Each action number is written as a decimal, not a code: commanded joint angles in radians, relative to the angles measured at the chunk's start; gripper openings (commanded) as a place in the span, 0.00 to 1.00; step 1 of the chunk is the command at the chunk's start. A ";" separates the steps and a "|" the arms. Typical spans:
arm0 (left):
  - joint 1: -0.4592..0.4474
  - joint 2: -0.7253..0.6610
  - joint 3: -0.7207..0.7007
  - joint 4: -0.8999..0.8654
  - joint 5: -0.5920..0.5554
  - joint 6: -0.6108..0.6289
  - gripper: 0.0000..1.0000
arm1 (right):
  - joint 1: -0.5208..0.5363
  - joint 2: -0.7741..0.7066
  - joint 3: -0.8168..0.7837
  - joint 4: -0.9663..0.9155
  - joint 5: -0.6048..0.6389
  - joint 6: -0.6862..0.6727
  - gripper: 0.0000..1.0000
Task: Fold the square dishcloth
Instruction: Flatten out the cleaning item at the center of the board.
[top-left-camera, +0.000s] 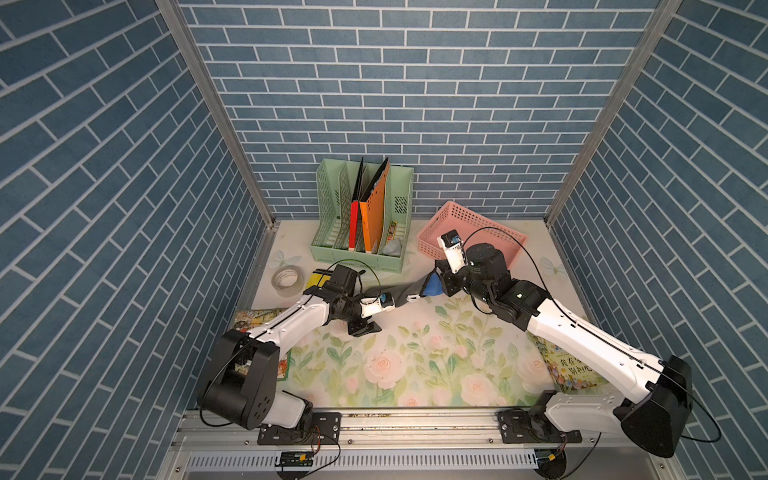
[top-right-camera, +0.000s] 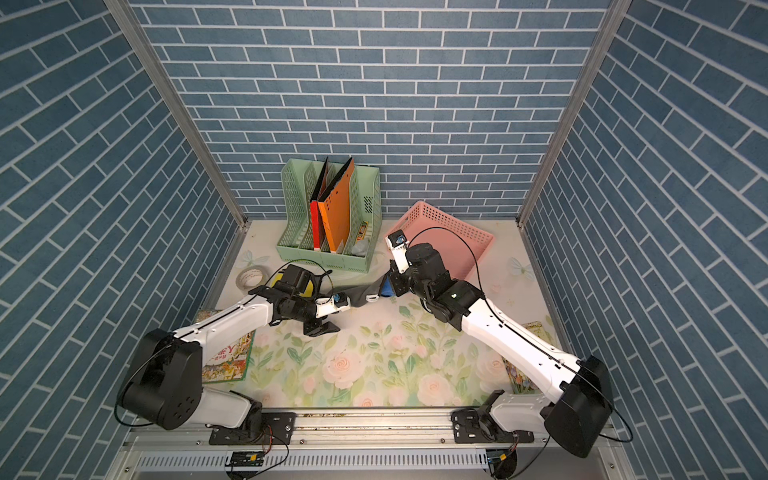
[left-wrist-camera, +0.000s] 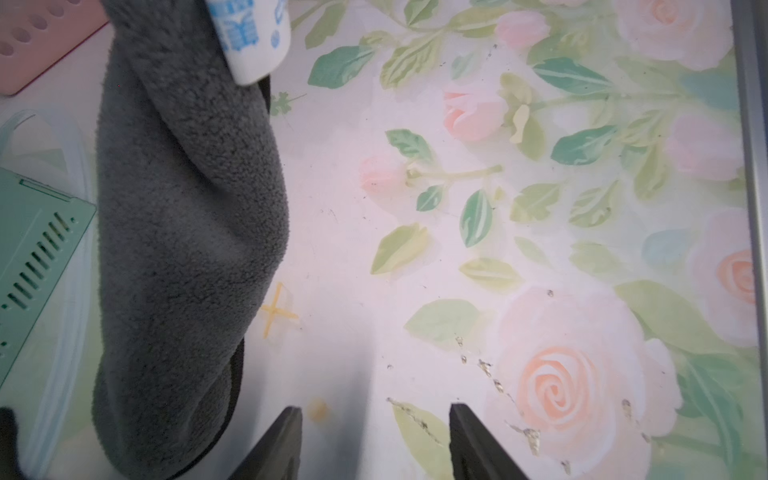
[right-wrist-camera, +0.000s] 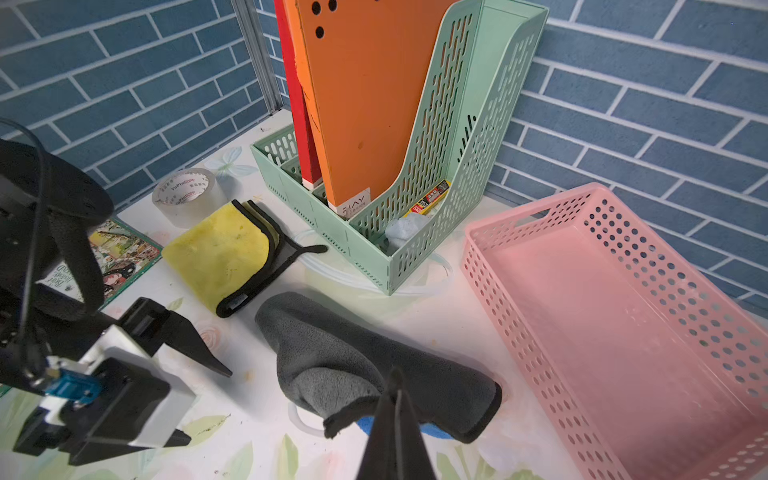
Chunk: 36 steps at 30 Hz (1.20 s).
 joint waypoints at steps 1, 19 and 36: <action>-0.004 0.077 0.037 0.110 -0.044 -0.032 0.63 | -0.033 0.040 0.054 -0.013 0.014 0.030 0.00; -0.032 0.211 0.125 0.420 -0.251 -0.043 0.31 | -0.173 0.189 0.142 0.025 -0.075 0.026 0.00; -0.112 0.070 0.082 0.207 -0.176 0.110 0.50 | -0.224 0.239 0.238 -0.034 -0.071 -0.001 0.00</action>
